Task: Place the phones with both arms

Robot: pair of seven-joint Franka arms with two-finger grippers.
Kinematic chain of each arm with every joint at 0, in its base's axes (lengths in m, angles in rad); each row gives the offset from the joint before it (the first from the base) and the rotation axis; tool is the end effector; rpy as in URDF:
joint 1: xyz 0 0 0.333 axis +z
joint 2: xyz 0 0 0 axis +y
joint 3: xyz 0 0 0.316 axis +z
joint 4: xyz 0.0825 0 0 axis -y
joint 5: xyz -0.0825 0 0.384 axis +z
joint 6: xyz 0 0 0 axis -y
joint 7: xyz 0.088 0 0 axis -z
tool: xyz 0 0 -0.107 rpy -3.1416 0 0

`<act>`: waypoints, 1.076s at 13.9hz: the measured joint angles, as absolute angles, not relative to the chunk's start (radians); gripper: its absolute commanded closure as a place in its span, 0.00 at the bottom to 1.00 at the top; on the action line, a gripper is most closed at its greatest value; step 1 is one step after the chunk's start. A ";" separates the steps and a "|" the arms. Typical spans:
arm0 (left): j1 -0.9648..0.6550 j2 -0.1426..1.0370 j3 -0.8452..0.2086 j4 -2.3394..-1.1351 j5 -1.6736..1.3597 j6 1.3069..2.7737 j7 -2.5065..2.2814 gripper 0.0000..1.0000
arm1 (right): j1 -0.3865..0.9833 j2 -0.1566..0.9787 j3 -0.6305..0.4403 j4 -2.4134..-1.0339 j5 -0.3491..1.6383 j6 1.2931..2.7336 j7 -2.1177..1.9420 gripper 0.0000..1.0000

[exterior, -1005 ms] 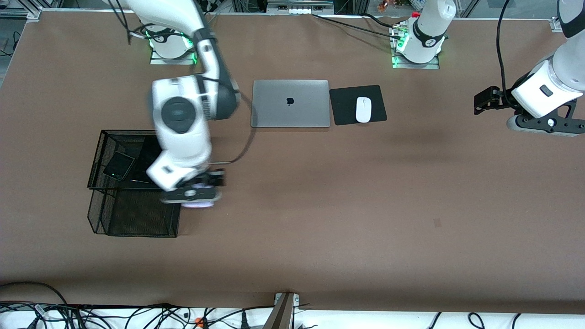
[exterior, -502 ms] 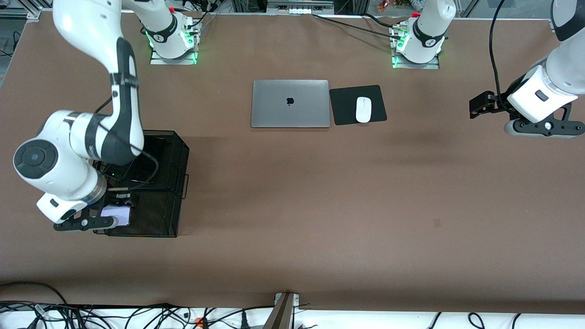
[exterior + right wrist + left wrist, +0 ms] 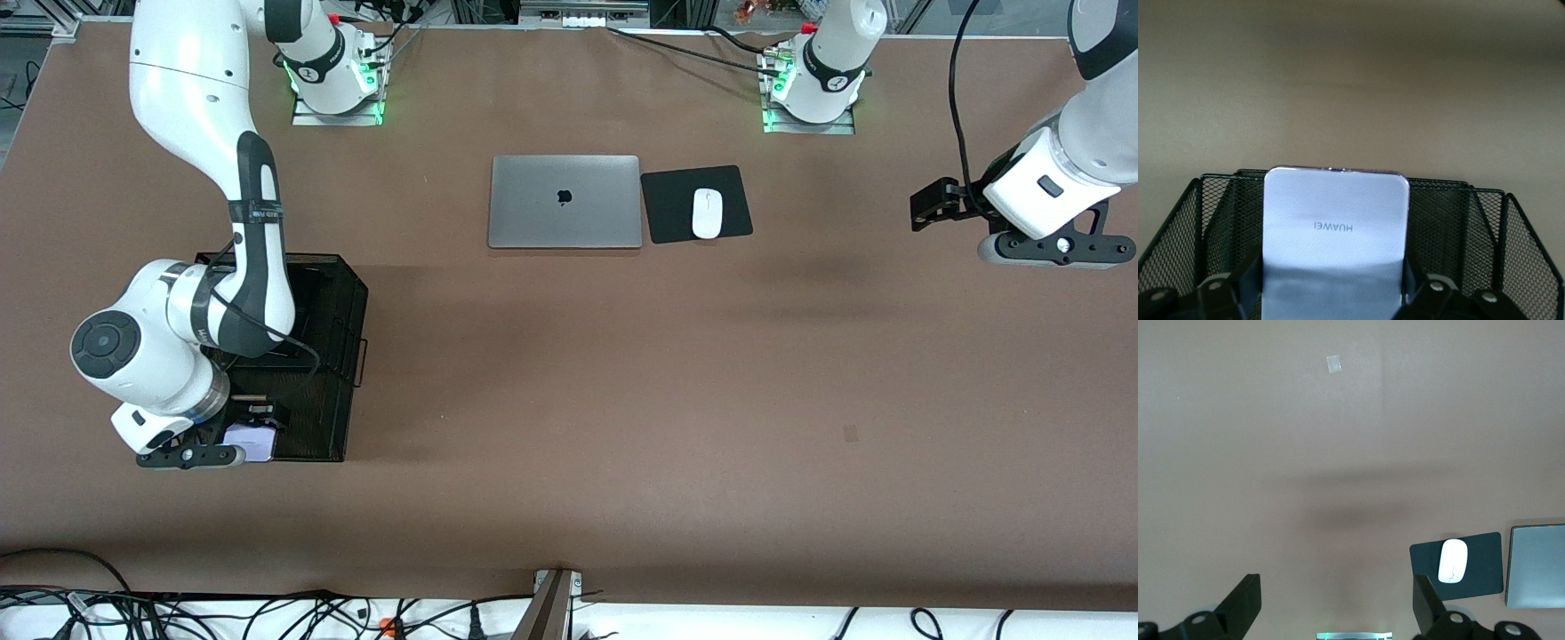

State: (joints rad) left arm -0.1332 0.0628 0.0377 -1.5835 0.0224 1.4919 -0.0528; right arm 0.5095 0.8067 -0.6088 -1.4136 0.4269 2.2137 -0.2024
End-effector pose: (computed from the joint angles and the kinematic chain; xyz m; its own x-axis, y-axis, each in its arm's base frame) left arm 0.5594 -0.0517 0.5773 0.9876 -0.0395 -0.1522 -0.0450 -0.9984 -0.0328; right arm 0.7365 0.0401 0.2908 0.9900 0.0527 0.1306 0.0421 -0.9957 0.0825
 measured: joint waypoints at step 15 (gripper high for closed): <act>-0.131 0.064 0.038 -1.582 0.022 1.492 -0.053 0.00 | 0.490 0.824 -0.603 -1.418 0.431 2.193 -0.209 0.01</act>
State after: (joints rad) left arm -0.1311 0.0637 0.0382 -1.5821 0.0224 1.4916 -0.0528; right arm 0.4896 0.8236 -0.6026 -1.4182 0.4310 2.1928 -0.2090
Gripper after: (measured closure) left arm 0.000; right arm 0.000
